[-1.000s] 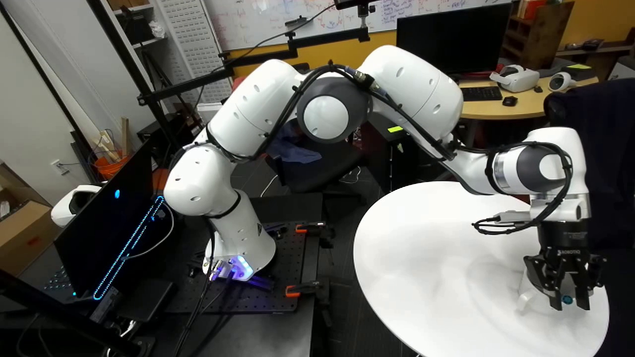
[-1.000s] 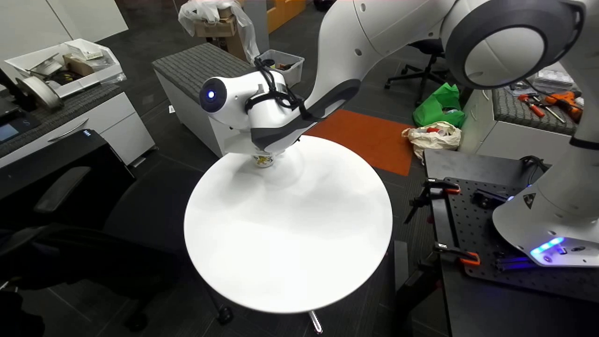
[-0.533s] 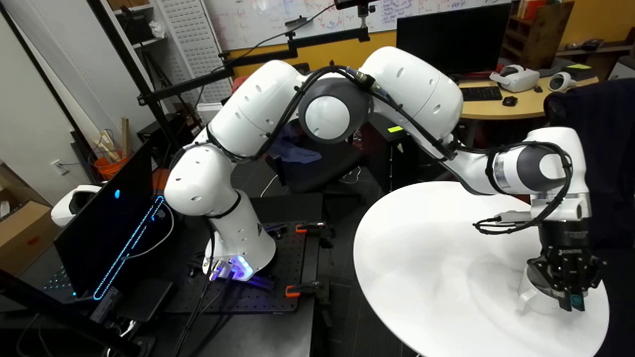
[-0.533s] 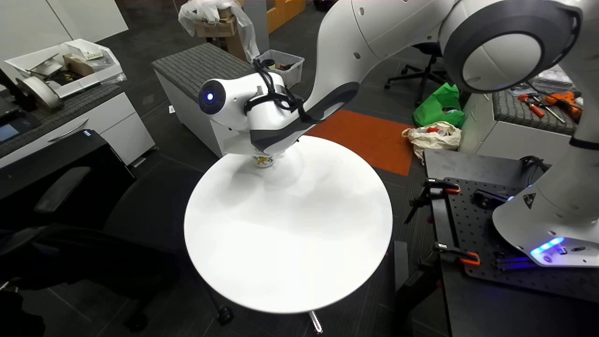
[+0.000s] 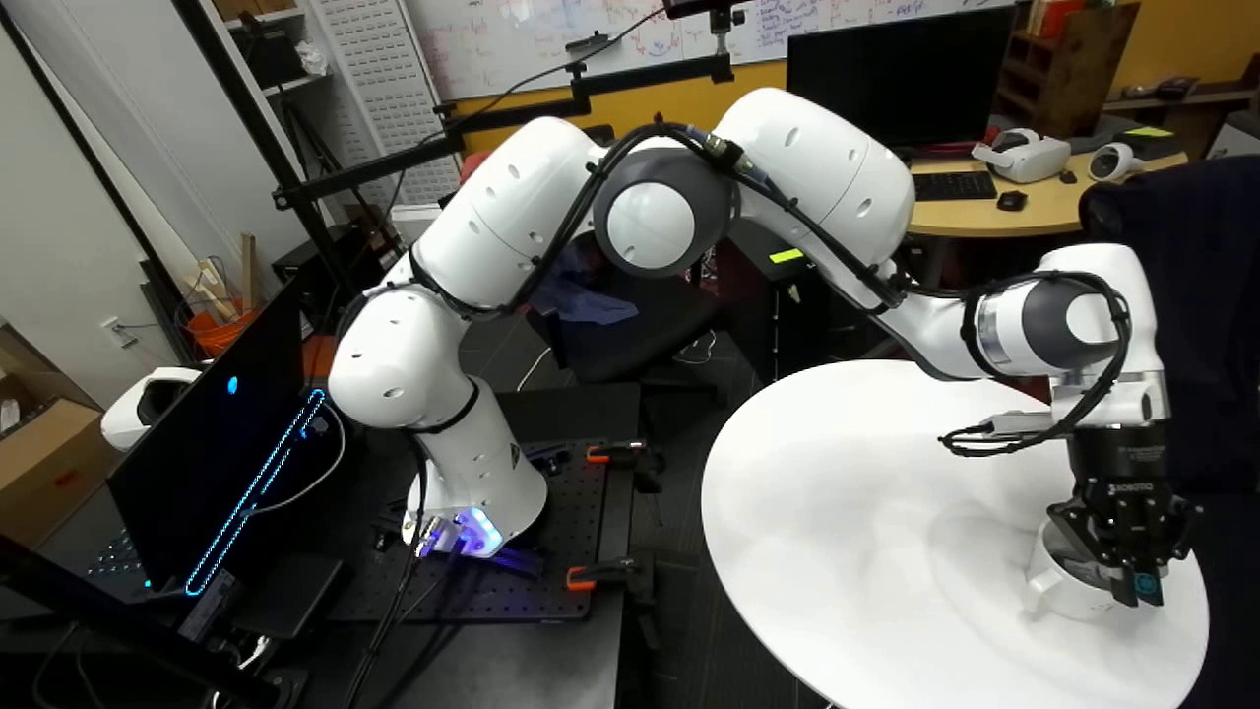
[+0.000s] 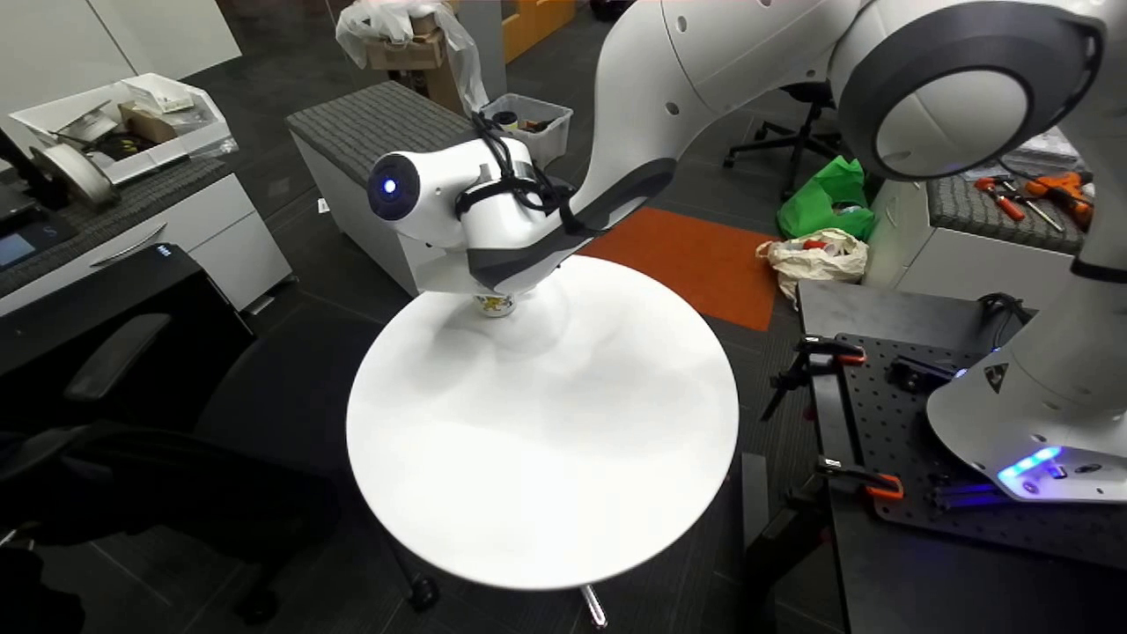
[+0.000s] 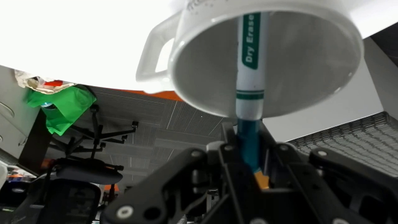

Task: Take the marker from the cup and put it on the table

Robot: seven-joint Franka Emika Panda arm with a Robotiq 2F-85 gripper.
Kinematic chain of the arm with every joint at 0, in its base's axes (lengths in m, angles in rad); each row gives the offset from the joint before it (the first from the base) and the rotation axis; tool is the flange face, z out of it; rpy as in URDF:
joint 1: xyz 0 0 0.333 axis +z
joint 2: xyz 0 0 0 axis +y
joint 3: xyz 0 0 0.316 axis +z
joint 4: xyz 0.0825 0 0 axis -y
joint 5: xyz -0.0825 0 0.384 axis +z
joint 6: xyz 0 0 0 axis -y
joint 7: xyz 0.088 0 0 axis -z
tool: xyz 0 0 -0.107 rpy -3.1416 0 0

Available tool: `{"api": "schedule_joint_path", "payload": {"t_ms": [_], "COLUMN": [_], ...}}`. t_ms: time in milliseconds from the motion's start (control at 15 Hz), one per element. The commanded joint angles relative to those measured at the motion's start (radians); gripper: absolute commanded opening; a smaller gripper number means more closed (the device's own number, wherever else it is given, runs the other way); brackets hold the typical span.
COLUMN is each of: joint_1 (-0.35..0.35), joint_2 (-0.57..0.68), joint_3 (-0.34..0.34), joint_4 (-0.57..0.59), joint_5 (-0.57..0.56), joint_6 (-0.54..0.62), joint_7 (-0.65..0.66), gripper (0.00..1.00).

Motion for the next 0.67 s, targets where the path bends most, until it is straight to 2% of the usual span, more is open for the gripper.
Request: {"api": "schedule_joint_path", "payload": {"t_ms": [0,600], "joint_1": [0.036,0.068], "joint_2": [-0.048,-0.125], "joint_3": [-0.023,-0.040], "joint_4": [-0.040,-0.108], "joint_5": [0.004,-0.025], "joint_6": [-0.002,0.013], "joint_7": [-0.001,0.024], "gripper": [0.05,0.05]}}
